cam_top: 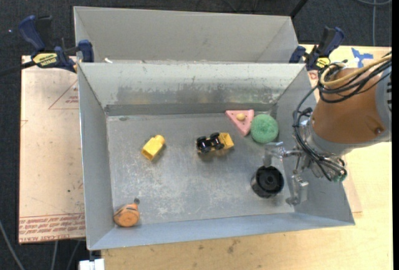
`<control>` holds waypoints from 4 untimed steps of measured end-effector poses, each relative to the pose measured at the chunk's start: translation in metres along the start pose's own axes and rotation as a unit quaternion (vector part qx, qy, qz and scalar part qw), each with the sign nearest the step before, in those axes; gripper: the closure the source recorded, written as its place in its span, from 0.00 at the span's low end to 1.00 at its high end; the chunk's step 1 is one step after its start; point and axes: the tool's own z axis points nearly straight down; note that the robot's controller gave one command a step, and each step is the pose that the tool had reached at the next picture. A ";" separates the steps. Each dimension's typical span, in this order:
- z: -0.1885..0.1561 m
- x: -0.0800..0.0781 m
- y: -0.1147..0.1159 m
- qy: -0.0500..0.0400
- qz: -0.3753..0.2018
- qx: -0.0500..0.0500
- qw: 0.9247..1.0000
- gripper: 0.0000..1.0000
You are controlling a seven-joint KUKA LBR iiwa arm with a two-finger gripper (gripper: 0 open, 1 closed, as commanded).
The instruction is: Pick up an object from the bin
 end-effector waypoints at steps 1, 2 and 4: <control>0.000 -0.009 -0.002 -0.003 0.089 0.001 0.996 0.00; 0.046 -0.011 -0.009 -0.002 0.071 0.001 0.997 0.00; 0.049 -0.010 -0.007 -0.001 0.067 0.001 0.998 1.00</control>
Offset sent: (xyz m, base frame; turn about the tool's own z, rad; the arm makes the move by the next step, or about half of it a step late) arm 0.0126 -0.0062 -0.0463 0.1394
